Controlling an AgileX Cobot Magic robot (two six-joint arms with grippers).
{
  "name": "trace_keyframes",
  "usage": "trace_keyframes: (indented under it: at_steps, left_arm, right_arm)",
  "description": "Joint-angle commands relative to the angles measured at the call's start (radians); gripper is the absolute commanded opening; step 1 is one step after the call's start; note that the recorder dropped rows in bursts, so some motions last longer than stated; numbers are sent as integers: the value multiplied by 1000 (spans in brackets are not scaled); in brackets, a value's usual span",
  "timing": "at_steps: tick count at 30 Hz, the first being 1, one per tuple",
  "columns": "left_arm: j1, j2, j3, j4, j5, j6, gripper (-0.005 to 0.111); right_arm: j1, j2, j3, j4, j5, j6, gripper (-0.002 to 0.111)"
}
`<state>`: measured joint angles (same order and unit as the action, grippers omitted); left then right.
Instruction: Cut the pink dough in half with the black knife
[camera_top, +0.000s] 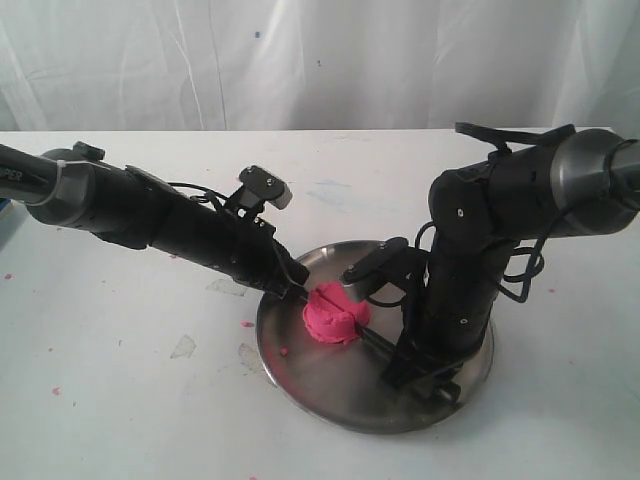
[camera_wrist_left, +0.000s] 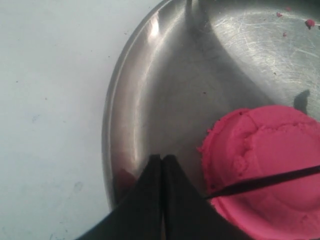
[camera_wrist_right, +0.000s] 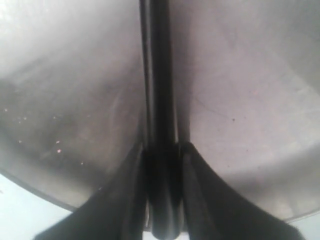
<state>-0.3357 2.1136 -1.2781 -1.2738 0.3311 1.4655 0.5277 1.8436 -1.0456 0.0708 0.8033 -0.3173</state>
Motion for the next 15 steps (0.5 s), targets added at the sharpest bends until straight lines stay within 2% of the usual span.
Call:
trace_keyframes:
  at_steps: [1, 15]
  left_arm:
    - [-5, 42, 33, 71, -1, 13, 0]
    - [-5, 42, 33, 71, 1, 15, 0]
  right_arm:
    - [0, 16, -10, 14, -106, 8, 0]
    - [0, 49, -10, 18, -111, 8, 0]
